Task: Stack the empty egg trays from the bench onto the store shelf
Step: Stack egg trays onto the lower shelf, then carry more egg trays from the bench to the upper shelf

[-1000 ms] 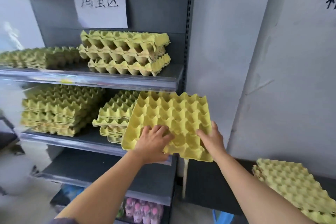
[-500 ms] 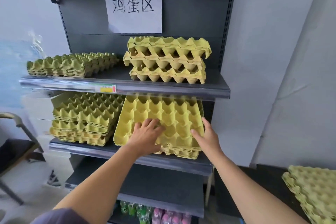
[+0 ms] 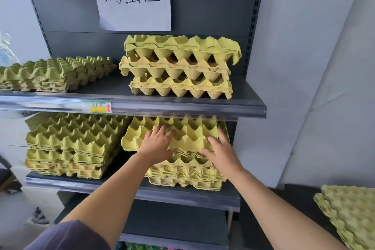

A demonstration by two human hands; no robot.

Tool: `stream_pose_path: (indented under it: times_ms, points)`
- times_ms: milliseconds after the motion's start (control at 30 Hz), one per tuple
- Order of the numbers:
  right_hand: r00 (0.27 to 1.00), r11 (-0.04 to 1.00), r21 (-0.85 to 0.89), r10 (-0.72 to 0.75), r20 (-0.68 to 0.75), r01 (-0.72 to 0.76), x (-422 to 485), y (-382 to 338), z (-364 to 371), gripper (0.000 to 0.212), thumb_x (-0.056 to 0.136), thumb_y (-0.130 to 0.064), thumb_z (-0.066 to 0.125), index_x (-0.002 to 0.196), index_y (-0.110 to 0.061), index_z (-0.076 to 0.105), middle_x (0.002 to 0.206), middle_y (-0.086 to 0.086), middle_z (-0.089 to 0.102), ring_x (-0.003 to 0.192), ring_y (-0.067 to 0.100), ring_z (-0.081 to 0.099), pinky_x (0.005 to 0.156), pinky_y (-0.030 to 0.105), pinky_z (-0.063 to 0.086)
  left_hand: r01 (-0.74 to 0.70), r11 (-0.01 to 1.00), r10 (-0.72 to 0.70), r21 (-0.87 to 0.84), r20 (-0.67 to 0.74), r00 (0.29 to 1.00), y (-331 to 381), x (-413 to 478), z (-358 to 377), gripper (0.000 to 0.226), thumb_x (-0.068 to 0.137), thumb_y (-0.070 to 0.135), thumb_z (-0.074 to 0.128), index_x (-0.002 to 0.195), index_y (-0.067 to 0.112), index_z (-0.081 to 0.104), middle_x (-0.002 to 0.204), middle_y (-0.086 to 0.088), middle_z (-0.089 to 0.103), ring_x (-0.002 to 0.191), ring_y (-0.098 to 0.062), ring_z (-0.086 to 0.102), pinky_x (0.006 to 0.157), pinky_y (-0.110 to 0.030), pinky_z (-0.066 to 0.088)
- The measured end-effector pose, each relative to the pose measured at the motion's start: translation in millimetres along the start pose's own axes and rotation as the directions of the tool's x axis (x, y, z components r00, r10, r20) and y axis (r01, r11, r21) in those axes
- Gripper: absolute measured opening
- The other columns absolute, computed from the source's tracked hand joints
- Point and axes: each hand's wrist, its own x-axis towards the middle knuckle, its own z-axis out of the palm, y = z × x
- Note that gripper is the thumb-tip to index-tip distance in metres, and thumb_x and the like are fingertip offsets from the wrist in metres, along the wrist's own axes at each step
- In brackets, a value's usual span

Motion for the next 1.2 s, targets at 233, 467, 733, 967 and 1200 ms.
stream_pose_path:
  times_ms: [233, 467, 733, 967, 1200]
  points:
    - [0.998, 0.982, -0.179, -0.059, -0.021, 0.054, 3, 9, 11, 0.049, 0.093, -0.051, 0.046, 0.123, -0.013, 0.052, 0.158, 0.010, 0.013, 0.115, 0.026, 0.055, 0.079, 0.030, 0.053, -0.015, 1.000, 0.015, -0.017, -0.028, 1.000, 4, 3, 23, 0.056, 0.085, 0.042, 0.049, 0.138, 0.030, 0.035, 0.150, -0.005, 0.023, 0.133, -0.028, 0.026, 0.106, -0.045, 0.023]
    - [0.995, 0.979, -0.200, -0.067, -0.079, 0.050, 0, 0, 12, 0.048, 0.092, -0.052, 0.047, 0.117, -0.012, 0.056, 0.156, 0.010, 0.021, 0.117, 0.025, 0.053, 0.079, 0.029, 0.053, -0.014, 0.999, 0.017, 0.034, -0.074, 0.997, 1, 0, 21, 0.043, 0.093, 0.045, 0.044, 0.134, 0.033, 0.040, 0.152, 0.000, 0.022, 0.135, -0.025, 0.028, 0.109, -0.044, 0.018]
    - [0.986, 0.974, -0.227, -0.054, -0.159, 0.016, -35, -3, -14, 0.043, 0.094, -0.037, 0.053, 0.131, -0.015, 0.050, 0.149, 0.010, 0.034, 0.118, 0.028, 0.052, 0.091, 0.039, 0.048, -0.060, 0.998, 0.048, -0.032, -0.287, 0.957, 40, -19, 0, 0.041, 0.087, 0.031, 0.055, 0.126, 0.021, 0.049, 0.126, -0.002, 0.052, 0.118, -0.026, 0.045, 0.101, -0.042, 0.030]
    - [0.958, 0.940, -0.337, -0.059, -0.282, -0.042, -76, 38, -63, 0.030, 0.087, -0.023, 0.065, 0.113, -0.009, 0.064, 0.110, 0.010, 0.065, 0.094, 0.030, 0.062, 0.074, 0.039, 0.053, -0.391, 0.920, 0.350, -0.023, -0.398, 0.848, 121, -17, -32, 0.021, 0.081, 0.018, 0.067, 0.102, 0.015, 0.066, 0.096, -0.002, 0.067, 0.087, -0.027, 0.063, 0.078, -0.040, 0.048]
    - [0.964, 0.913, -0.372, 0.073, -0.255, -0.167, -133, 146, -125, 0.028, 0.089, -0.023, 0.059, 0.114, -0.010, 0.064, 0.102, 0.010, 0.067, 0.091, 0.033, 0.062, 0.075, 0.044, 0.053, -0.599, 0.796, 0.540, -0.079, -0.352, 0.764, 243, 10, -36, 0.015, 0.079, 0.014, 0.067, 0.094, 0.012, 0.068, 0.079, -0.004, 0.069, 0.076, -0.027, 0.066, 0.071, -0.035, 0.049]
